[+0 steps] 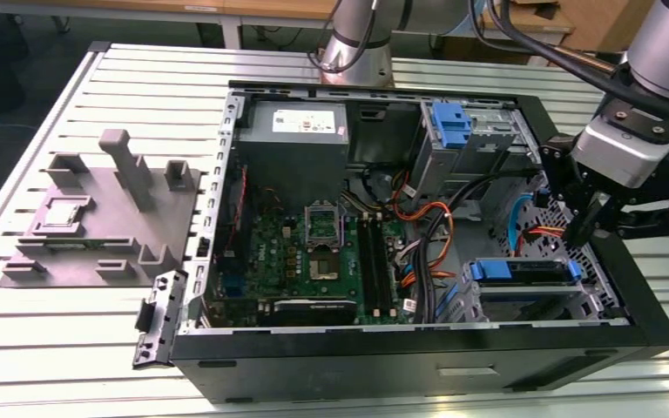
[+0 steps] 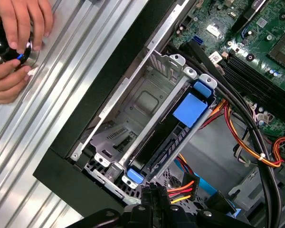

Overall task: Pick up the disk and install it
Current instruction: 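Insert the first disk wire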

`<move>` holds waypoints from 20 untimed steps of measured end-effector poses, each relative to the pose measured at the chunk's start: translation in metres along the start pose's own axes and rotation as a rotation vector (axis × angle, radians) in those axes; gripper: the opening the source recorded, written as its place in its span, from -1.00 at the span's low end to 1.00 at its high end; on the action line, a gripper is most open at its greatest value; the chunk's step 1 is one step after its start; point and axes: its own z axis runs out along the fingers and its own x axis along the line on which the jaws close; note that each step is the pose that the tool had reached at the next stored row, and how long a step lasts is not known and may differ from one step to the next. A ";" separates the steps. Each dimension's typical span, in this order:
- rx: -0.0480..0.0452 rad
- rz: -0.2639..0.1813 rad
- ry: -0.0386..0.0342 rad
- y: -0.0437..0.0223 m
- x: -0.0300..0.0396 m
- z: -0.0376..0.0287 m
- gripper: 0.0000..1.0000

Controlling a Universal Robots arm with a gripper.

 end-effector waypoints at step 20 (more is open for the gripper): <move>-0.0431 0.064 -0.0183 -0.0002 0.0002 0.0000 -0.66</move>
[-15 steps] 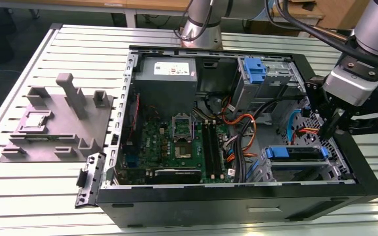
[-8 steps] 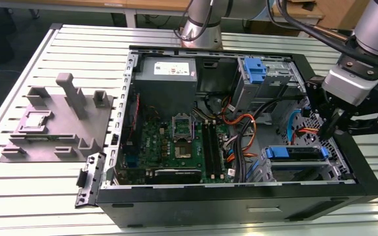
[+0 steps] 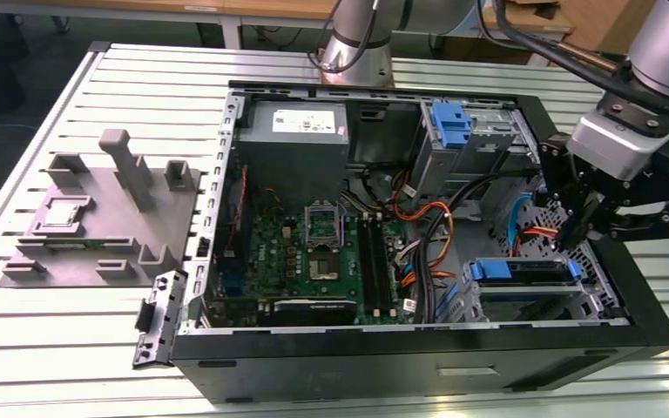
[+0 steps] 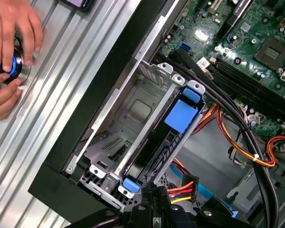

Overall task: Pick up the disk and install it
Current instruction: 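Insert the first disk wire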

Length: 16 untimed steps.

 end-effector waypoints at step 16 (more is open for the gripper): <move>-0.0214 0.180 0.0085 0.0000 0.0000 0.0005 -0.66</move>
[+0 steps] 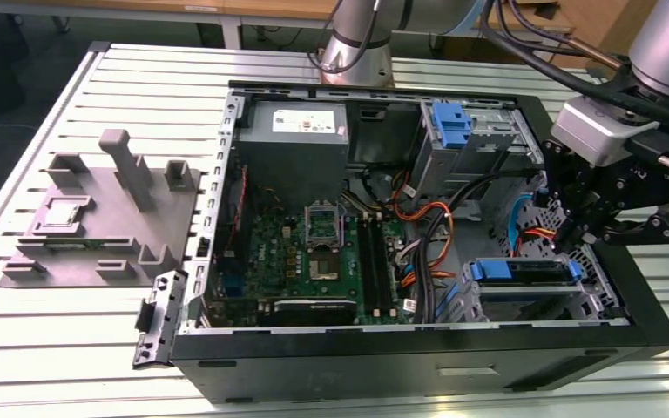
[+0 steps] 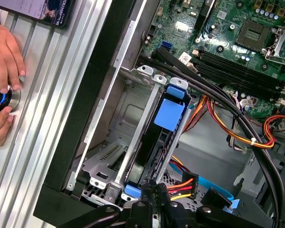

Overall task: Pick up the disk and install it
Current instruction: 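Insert the first disk wire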

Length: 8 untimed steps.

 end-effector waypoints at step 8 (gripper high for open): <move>-0.0001 0.001 0.0000 0.0000 0.0000 0.0000 -0.66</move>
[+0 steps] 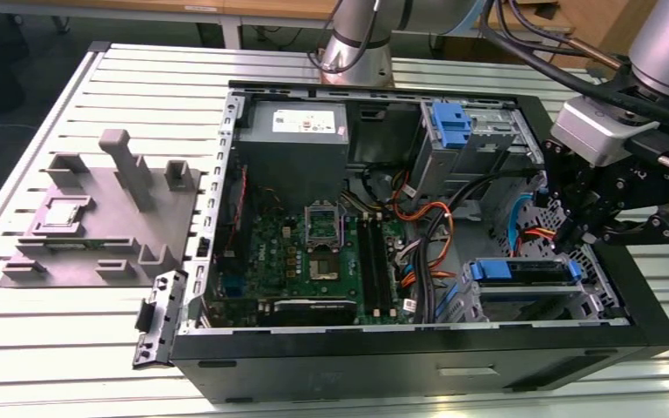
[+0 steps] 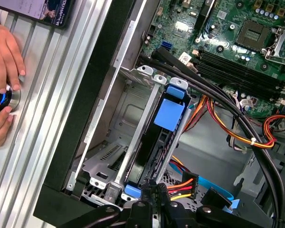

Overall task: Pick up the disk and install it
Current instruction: 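Insert the first disk wire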

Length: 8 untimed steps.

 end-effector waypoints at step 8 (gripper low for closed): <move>-0.0073 0.067 0.0036 0.0000 0.0000 0.0001 -0.66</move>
